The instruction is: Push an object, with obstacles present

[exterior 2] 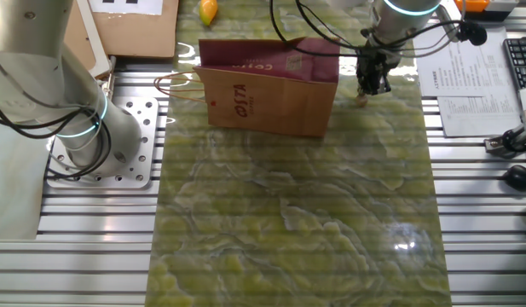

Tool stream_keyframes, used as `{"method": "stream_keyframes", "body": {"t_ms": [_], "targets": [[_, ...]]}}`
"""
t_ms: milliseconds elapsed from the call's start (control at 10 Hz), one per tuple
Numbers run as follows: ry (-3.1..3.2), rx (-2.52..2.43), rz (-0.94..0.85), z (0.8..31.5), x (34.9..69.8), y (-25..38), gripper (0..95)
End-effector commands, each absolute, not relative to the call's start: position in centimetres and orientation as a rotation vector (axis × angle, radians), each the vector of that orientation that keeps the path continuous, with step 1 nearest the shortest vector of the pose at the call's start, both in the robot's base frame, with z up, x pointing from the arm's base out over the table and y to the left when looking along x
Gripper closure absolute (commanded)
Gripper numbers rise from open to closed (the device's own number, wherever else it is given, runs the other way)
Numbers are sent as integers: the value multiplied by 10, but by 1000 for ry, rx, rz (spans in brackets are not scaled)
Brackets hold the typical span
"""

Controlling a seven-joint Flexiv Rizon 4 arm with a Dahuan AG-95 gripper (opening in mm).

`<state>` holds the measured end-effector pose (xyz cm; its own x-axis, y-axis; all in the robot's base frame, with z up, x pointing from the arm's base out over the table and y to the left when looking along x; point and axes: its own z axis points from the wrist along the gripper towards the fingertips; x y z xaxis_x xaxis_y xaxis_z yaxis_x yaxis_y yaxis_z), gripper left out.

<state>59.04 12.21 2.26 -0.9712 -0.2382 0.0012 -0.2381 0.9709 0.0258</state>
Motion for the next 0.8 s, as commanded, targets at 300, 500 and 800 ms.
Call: {"method": "stream_keyframes", "body": {"t_ms": [300,500,800], "targets": [[-3113,379,-30,21,591,117,950],[-3112,387,-30,20,592,113,950],[-3112,393,-30,23,591,104,950]]}}
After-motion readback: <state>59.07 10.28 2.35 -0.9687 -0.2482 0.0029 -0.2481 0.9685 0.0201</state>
